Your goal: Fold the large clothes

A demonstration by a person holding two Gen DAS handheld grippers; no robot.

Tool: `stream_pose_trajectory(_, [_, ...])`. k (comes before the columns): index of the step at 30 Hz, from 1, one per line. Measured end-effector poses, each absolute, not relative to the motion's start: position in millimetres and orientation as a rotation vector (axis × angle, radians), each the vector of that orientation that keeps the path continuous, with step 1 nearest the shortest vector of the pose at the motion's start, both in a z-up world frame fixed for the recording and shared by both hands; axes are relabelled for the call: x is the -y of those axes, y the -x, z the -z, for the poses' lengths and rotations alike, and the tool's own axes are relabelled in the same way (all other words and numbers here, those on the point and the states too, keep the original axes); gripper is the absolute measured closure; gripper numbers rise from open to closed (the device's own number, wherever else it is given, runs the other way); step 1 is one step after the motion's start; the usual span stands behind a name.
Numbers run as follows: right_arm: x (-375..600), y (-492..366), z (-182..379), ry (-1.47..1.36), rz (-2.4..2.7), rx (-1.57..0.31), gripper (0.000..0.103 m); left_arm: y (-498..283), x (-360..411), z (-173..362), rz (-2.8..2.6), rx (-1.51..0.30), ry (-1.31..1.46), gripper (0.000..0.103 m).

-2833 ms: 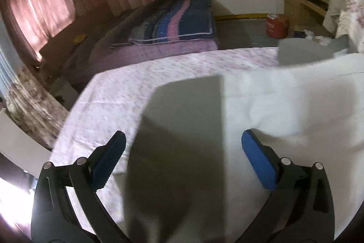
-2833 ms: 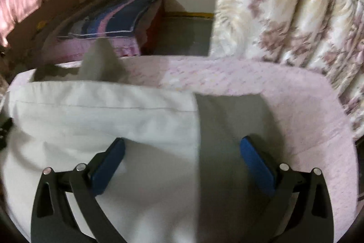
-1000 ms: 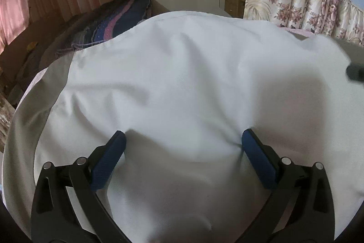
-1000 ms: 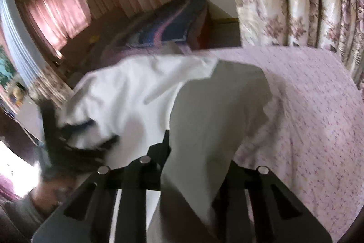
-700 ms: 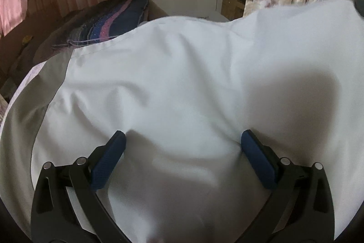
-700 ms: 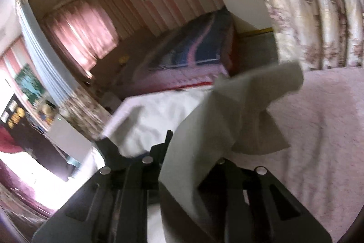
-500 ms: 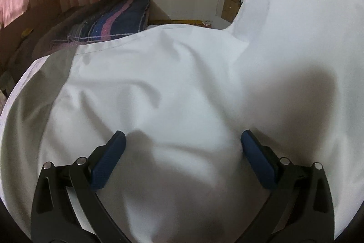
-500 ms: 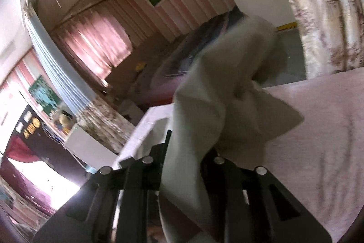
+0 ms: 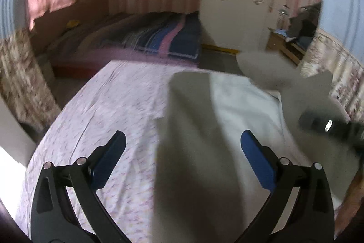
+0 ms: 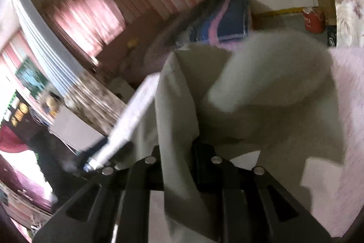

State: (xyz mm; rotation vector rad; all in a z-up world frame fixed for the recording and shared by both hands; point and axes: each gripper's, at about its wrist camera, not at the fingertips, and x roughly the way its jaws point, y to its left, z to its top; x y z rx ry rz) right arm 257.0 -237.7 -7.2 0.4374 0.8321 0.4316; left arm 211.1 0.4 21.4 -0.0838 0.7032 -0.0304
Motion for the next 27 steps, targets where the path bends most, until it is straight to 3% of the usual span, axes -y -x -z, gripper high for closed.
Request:
stream_pose_trajectory(8, [192, -254, 17, -0.233, -0.309, -0.816, 0.084, -202, -37, -23, -0.027, -0.717, 0.092, 0.003])
stream_pose_trajectory(10, [190, -248, 3, -0.224, -0.318, -0.794, 0.069, -199, -43, -28, -0.039, -0.709, 0.103, 0.003])
stream_pose_trajectory(11, [192, -245, -6, -0.233, -0.327, -0.781, 0.043, -196, -45, -34, -0.045, -0.702, 0.110, 0.003])
stream_pose_trajectory(12, [197, -234, -26, -0.245, -0.326, -0.735, 0.029, -195, -47, -36, -0.047, -0.697, 0.113, 0.003])
stream_pose_trajectory(17, [252, -179, -112, -0.253, -0.304, -0.522, 0.009, -176, -32, -74, -0.019, -0.635, 0.086, 0.003])
stream_pose_trajectory(21, [322, -141, -139, -0.200, -0.104, -0.399, 0.003, -159, 1, -98, 0.072, -0.596, 0.077, 0.003])
stream_pose_trajectory(27, [426, -130, -75, -0.259, 0.130, -0.530, 0.003, -131, 82, -108, 0.238, -0.577, 0.060, 0.003])
